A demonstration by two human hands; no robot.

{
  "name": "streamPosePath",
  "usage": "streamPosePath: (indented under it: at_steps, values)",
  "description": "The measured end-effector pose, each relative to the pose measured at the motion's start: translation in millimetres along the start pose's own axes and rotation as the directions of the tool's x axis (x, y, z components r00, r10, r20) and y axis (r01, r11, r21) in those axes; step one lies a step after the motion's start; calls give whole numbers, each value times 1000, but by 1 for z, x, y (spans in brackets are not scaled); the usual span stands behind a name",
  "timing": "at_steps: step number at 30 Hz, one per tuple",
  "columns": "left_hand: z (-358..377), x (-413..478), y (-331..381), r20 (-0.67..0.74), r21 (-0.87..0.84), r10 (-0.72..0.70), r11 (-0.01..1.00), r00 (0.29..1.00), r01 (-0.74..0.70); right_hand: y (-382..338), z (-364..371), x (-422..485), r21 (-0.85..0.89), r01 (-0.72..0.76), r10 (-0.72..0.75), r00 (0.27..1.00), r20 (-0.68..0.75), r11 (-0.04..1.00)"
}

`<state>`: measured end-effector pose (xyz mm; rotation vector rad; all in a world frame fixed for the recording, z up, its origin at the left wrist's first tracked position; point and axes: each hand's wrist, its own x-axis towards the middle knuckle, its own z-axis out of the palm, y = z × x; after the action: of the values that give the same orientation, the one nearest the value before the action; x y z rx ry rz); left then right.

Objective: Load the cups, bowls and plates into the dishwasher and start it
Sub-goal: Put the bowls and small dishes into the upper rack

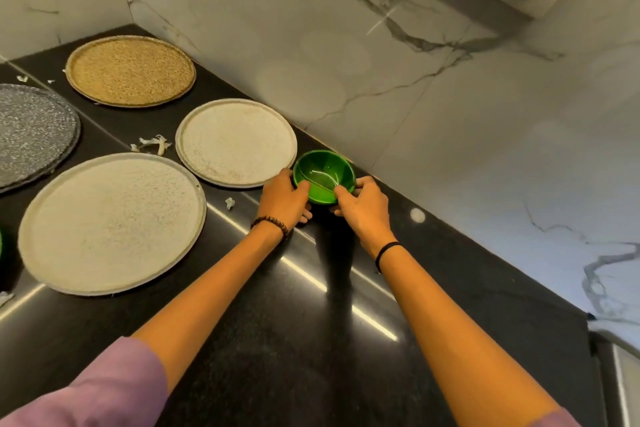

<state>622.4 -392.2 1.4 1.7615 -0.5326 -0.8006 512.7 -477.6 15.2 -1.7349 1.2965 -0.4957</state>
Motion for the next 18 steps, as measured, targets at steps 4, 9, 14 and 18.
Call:
streamPosePath:
  at_steps: [4,9,14,18]
  values:
    - [9,-41,-6,68,14,29,999,997,-30,15,-25,-44,27,17,-16,1000,-18,999]
    - [26,-102,-5,197,9,54,998,979,-57,38,-64,-101,54,-15,18,998,-60,998]
    - [47,-159,1,334,-25,47,999,942,-40,65,-94,-160,267,-145,187,972,-139,953]
    - [71,-199,-5,452,-30,36,999,891,-25,91,-116,-210,458,-190,310,929,-203,868]
